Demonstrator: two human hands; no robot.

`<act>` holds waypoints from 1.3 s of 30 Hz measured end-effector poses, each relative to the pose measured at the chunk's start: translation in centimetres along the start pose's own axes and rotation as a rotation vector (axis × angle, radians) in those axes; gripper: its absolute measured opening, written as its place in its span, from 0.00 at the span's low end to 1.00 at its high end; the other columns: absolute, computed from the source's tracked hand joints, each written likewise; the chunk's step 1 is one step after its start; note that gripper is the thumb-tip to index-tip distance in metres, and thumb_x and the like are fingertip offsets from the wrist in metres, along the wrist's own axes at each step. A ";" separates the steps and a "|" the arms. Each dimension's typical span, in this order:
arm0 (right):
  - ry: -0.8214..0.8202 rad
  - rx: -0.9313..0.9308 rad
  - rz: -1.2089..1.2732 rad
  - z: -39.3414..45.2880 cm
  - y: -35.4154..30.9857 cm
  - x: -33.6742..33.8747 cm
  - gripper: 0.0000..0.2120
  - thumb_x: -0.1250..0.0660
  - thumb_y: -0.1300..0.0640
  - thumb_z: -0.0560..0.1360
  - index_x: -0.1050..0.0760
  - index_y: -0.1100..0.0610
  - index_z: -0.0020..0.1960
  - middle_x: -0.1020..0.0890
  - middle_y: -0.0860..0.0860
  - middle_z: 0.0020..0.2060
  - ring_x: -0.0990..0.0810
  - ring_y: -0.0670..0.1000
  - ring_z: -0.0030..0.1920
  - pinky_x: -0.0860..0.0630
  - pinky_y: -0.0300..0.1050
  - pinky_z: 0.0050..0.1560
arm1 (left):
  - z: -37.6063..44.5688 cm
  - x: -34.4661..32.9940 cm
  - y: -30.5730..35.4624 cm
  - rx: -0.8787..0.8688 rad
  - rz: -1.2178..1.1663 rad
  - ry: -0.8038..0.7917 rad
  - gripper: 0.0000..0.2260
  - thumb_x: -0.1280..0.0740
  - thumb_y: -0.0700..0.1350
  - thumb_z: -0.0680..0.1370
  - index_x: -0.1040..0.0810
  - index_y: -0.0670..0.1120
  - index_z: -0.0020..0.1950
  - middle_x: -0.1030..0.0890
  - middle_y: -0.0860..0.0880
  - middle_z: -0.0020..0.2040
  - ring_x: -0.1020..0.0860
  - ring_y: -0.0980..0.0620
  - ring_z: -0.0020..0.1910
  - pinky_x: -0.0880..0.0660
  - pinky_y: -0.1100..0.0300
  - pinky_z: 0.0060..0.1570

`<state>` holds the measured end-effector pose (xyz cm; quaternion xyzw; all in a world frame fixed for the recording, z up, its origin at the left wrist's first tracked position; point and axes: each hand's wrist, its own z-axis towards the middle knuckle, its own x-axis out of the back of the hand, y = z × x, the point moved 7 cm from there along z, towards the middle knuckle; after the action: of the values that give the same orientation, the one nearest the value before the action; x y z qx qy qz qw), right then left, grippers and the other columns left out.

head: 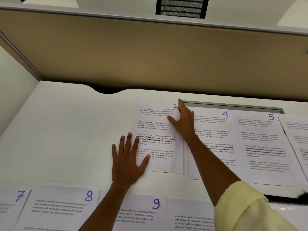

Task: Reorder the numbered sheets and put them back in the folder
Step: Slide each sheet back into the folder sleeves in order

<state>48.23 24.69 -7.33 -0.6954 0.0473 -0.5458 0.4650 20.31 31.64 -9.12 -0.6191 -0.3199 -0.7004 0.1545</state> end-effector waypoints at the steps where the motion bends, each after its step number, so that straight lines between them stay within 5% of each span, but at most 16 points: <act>1: 0.009 0.015 0.047 -0.2 -0.5 0.0 0.41 0.26 0.48 0.74 0.43 0.52 0.80 0.28 0.54 0.72 0.31 0.57 0.72 0.41 0.58 0.76 | 0.0 0.0 0.0 0.001 0.007 -0.004 0.37 0.47 0.69 0.77 0.47 0.51 0.81 0.52 0.49 0.82 0.54 0.47 0.80 0.50 0.38 0.75; 4: 0.042 -0.024 0.234 -1.1 -1.8 0.3 0.41 0.24 0.51 0.74 0.43 0.50 0.80 0.25 0.51 0.69 0.26 0.52 0.66 0.30 0.49 0.69 | 0.0 0.0 0.0 0.008 0.018 -0.004 0.37 0.48 0.69 0.77 0.47 0.51 0.81 0.53 0.49 0.82 0.54 0.47 0.80 0.51 0.38 0.76; 7: 0.087 -0.110 0.400 -1.8 -2.1 0.5 0.44 0.22 0.56 0.72 0.42 0.53 0.80 0.24 0.47 0.64 0.26 0.43 0.61 0.29 0.34 0.62 | 0.0 0.0 -0.1 0.009 0.008 -0.005 0.37 0.48 0.69 0.77 0.47 0.51 0.81 0.53 0.49 0.82 0.54 0.47 0.80 0.52 0.39 0.76; 13: 0.075 -0.391 0.697 -4.3 -0.3 0.6 0.47 0.21 0.59 0.70 0.44 0.52 0.80 0.25 0.55 0.71 0.24 0.54 0.69 0.25 0.56 0.67 | 0.0 0.0 0.0 0.000 -0.016 0.014 0.37 0.47 0.69 0.77 0.45 0.51 0.81 0.51 0.49 0.81 0.53 0.46 0.80 0.51 0.38 0.76; 16: 0.010 -0.368 0.563 -5.7 0.4 0.6 0.27 0.22 0.56 0.72 0.25 0.56 0.69 0.17 0.53 0.60 0.17 0.54 0.58 0.18 0.57 0.57 | -0.1 0.0 -0.1 -0.002 -0.021 0.006 0.37 0.47 0.69 0.77 0.46 0.51 0.81 0.51 0.49 0.81 0.53 0.46 0.80 0.51 0.38 0.76; 19: -0.015 -0.350 0.457 -7.0 0.3 1.1 0.15 0.23 0.56 0.73 0.19 0.59 0.58 0.14 0.53 0.51 0.14 0.53 0.50 0.17 0.56 0.53 | -0.1 0.0 0.0 -0.012 -0.041 -0.004 0.37 0.46 0.69 0.77 0.46 0.51 0.81 0.51 0.48 0.81 0.53 0.45 0.80 0.52 0.38 0.76; 24: 0.036 -0.268 0.298 -8.6 -1.3 3.8 0.13 0.28 0.58 0.77 0.19 0.62 0.60 0.15 0.54 0.53 0.17 0.52 0.50 0.20 0.44 0.53 | -0.2 0.6 -0.3 -0.013 -0.153 -0.007 0.37 0.48 0.69 0.77 0.48 0.51 0.81 0.50 0.50 0.81 0.52 0.48 0.80 0.52 0.40 0.77; 31: 0.124 -0.305 0.366 -11.6 -1.1 8.8 0.10 0.27 0.56 0.76 0.19 0.64 0.46 0.15 0.55 0.42 0.15 0.56 0.43 0.18 0.52 0.46 | -0.5 2.4 -1.0 0.190 -0.677 -0.040 0.41 0.42 0.70 0.74 0.45 0.49 0.80 0.42 0.50 0.80 0.47 0.52 0.79 0.58 0.52 0.77; 34: 0.134 -0.304 0.436 -13.9 -1.3 10.6 0.03 0.27 0.58 0.76 0.18 0.58 0.46 0.15 0.48 0.40 0.16 0.51 0.41 0.20 0.43 0.41 | -1.2 3.8 -0.2 0.297 -0.911 -0.041 0.36 0.33 0.62 0.75 0.40 0.49 0.79 0.34 0.49 0.76 0.37 0.49 0.76 0.45 0.53 0.74; 39: 0.159 -0.302 0.519 -17.8 -0.8 12.9 0.02 0.25 0.57 0.75 0.17 0.56 0.44 0.14 0.49 0.40 0.16 0.47 0.38 0.22 0.41 0.39 | -3.0 4.0 2.0 0.320 -1.123 -0.133 0.34 0.27 0.55 0.74 0.36 0.48 0.77 0.25 0.48 0.68 0.25 0.48 0.66 0.28 0.52 0.65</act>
<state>38.69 7.17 1.95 -0.6764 0.3400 -0.4486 0.4750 18.52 28.94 -4.81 -0.3664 -0.7097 -0.5776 -0.1688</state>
